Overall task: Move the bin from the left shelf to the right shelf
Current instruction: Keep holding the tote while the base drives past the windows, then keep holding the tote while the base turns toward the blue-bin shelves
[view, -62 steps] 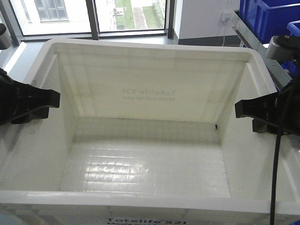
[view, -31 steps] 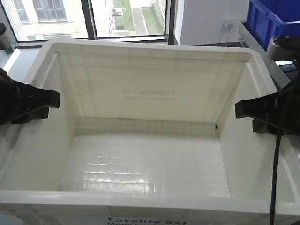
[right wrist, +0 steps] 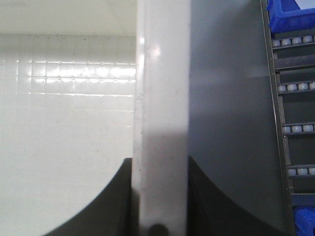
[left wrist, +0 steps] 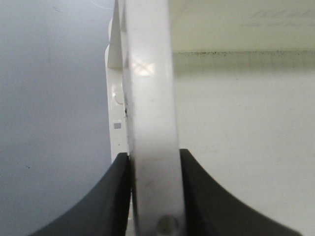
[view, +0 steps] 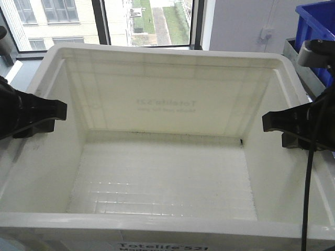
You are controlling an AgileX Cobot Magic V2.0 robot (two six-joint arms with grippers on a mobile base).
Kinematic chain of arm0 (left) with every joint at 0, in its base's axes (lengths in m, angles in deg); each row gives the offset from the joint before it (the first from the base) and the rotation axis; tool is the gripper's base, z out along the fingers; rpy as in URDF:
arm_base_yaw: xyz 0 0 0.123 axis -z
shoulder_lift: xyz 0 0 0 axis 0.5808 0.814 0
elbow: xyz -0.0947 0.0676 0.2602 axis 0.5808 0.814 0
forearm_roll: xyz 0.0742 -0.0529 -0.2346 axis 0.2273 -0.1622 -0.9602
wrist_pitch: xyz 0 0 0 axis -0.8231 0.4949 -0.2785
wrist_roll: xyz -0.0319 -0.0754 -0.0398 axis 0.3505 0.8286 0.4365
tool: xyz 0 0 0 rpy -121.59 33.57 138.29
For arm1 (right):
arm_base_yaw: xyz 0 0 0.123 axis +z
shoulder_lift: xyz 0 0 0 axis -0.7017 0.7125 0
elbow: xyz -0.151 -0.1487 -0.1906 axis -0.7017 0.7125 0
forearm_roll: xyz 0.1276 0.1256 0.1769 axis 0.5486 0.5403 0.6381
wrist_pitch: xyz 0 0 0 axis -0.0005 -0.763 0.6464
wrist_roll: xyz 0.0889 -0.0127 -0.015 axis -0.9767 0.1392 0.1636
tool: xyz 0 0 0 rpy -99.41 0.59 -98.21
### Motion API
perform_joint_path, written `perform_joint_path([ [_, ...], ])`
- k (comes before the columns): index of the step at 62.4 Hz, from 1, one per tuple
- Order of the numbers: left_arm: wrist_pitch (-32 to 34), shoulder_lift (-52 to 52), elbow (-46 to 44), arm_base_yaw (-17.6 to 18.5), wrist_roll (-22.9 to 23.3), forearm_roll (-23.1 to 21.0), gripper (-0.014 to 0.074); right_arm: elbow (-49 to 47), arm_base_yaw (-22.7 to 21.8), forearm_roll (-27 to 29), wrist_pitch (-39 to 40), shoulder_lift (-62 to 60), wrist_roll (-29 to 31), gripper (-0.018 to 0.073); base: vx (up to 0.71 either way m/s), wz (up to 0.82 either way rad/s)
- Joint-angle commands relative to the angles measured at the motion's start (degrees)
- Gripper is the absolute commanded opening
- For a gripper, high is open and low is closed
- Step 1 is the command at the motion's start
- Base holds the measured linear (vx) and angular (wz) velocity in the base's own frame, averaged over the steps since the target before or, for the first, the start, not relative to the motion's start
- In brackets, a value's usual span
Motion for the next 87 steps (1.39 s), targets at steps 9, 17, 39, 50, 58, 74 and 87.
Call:
perform_joint_path([
  [9, 2.23, -2.48, -2.14, -0.18, -1.61, 5.43, 0.0020, -2.01, -1.13, -10.77, 0.85, -1.68, -0.73, -0.0001, 0.31, 0.02],
  [17, 2.23, -2.48, -2.14, -0.18, -1.61, 5.43, 0.0020, -2.01, -1.13, -10.77, 0.85, -1.68, -0.73, -0.0001, 0.30, 0.00],
  [39, 2.23, -2.48, -2.14, -0.18, -1.61, 5.43, 0.0020, -2.01, -1.13, -10.77, 0.90, -1.68, -0.73, -0.0001, 0.28, 0.01],
  [50, 2.23, -2.48, -2.14, -0.18, -1.61, 5.43, 0.0020, -2.01, -1.13, -10.77, 0.84, -1.68, -0.67, -0.0001, 0.24, 0.05],
  [58, 2.23, -2.48, -2.14, -0.18, -1.61, 5.43, 0.0020, -2.01, -1.13, -10.77, 0.84, -1.68, -0.67, -0.0001, 0.22, 0.07],
  [74, 2.23, -2.48, -2.14, -0.18, -1.61, 5.43, 0.0020, -2.01, -1.13, -10.77, 0.84, -1.68, -0.67, -0.0001, 0.21, 0.10],
  [87, 2.23, -2.48, -2.14, -0.18, -1.61, 5.43, 0.0020, -2.01, -1.13, -10.77, 0.84, -1.68, -0.67, -0.0001, 0.20, 0.14],
])
